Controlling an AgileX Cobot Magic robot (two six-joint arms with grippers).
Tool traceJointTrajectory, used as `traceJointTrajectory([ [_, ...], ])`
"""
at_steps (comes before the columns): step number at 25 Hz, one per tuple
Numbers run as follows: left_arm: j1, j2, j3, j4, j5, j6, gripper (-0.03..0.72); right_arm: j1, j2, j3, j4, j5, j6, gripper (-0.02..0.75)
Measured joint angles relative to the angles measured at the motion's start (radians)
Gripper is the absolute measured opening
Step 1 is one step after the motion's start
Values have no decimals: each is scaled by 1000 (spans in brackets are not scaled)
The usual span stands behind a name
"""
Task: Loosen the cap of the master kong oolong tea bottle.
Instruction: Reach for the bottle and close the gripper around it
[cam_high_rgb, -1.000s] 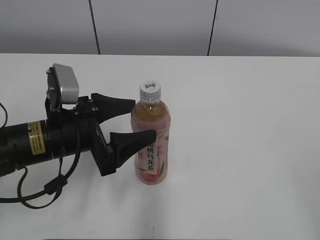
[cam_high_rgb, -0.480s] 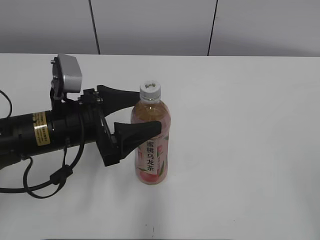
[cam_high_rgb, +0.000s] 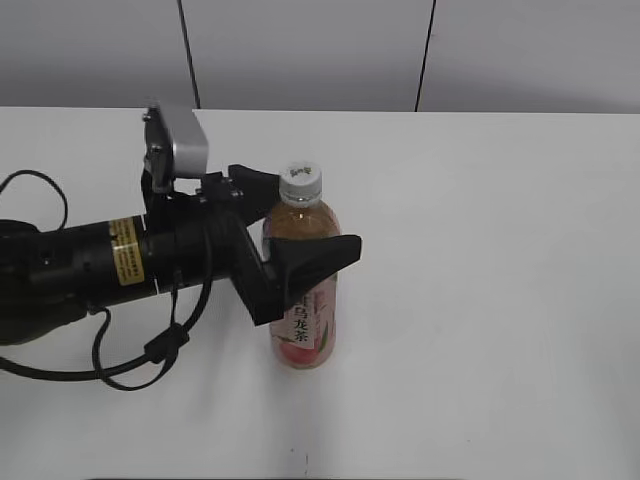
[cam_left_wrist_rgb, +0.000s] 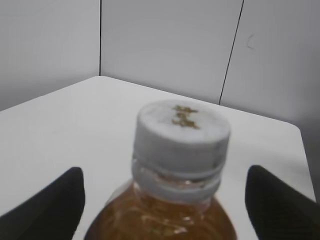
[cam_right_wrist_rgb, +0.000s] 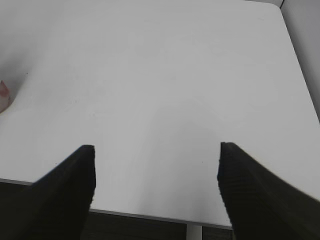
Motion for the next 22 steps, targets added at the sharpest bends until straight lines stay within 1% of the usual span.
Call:
traceJointTrajectory([
  [8,-5,107,-6,-8,-15,-1,587,0,0,0,0,0,0,577],
  [16,-5,116,-7,-39,-32,-1,582,0,0,0,0,0,0,577],
  [19,-5,116,-7,-42,-34,-1,547,0,0,0,0,0,0,577],
  [22,-6,116,-7,-41,-39,-1,482,0,0,0,0,0,0,577],
])
